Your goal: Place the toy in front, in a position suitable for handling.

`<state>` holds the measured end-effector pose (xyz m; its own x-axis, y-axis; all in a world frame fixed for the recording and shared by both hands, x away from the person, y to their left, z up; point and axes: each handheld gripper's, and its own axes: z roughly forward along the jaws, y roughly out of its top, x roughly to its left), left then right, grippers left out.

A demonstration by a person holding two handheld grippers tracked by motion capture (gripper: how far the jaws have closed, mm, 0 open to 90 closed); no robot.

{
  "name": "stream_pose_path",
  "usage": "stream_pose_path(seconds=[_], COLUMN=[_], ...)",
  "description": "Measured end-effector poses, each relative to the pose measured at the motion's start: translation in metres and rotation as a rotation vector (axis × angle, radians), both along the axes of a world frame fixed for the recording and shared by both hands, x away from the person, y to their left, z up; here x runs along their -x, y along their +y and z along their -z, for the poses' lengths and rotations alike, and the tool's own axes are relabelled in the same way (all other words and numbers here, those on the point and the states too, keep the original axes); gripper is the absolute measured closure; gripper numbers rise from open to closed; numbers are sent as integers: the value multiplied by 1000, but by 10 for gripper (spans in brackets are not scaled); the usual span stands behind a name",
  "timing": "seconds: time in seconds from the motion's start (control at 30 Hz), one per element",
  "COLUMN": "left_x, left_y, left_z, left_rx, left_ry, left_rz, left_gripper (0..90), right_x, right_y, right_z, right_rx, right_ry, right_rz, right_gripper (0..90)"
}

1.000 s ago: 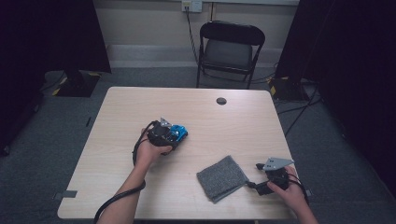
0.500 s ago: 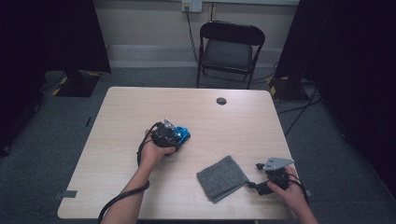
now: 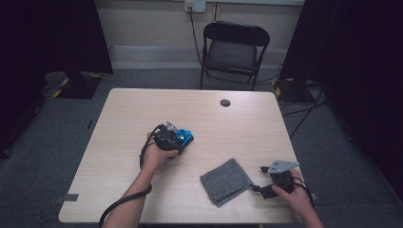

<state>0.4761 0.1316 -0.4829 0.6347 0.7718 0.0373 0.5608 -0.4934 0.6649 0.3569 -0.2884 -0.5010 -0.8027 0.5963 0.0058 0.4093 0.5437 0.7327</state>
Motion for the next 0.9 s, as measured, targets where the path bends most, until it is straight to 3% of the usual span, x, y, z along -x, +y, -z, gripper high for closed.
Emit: stream_pose_path(seconds=[0.2,0.3,0.43,0.67,0.9], left_x=[2,7,19,40,48], left_y=[6,9,19,38,40], left_z=[-7,-12,-16,-9,3], left_rx=[18,47,50,85,79], left_ry=[4,-3,-12,-14,-25], left_rz=[-3,7,10,-5,0], left_gripper=[182,181,177,174,176], right_x=[0,0,0,0,0], right_y=[0,0,0,0,1], right_z=[0,0,0,0,0], right_rx=[0,0,0,1,3], right_ry=[0,0,0,-1,0], right_rz=[0,0,0,1,6], right_gripper=[129,129,129,129,127])
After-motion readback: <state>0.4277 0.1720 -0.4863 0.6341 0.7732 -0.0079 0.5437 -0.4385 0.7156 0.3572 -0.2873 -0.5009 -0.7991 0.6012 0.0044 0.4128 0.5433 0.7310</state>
